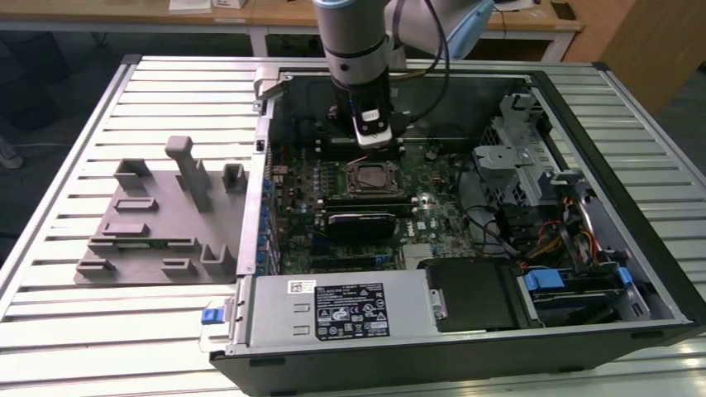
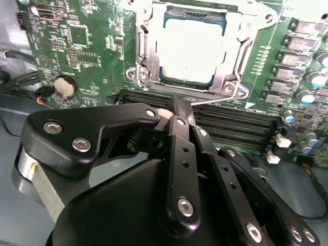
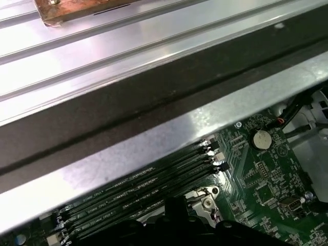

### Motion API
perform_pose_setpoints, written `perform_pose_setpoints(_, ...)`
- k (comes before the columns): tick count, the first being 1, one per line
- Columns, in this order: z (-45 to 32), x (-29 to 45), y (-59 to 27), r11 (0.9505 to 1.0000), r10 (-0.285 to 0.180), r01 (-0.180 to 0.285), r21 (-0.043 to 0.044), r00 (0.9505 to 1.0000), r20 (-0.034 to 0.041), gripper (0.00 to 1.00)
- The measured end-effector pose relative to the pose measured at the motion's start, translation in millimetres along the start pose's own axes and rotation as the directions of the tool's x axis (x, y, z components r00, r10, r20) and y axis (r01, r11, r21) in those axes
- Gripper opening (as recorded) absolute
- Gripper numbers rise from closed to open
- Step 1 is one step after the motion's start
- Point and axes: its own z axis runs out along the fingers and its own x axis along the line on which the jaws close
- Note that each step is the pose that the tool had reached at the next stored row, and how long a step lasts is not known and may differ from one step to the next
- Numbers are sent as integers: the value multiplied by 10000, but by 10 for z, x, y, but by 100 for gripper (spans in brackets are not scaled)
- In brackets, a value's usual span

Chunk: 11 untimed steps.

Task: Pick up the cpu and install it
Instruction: 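Install the first cpu locking lever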

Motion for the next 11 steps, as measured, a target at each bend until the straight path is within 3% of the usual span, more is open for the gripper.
perform_pose_setpoints(3, 9, 1, -2, 10000, 6, -4, -77, 9999, 173, 11)
perform_pose_setpoints(8, 10, 1, -2, 10000, 21, -20, -81, 9998, 191, 11)
perform_pose_setpoints(11, 18, 3, -4, 9994, 345, -345, -40, 9991, 263, 11)
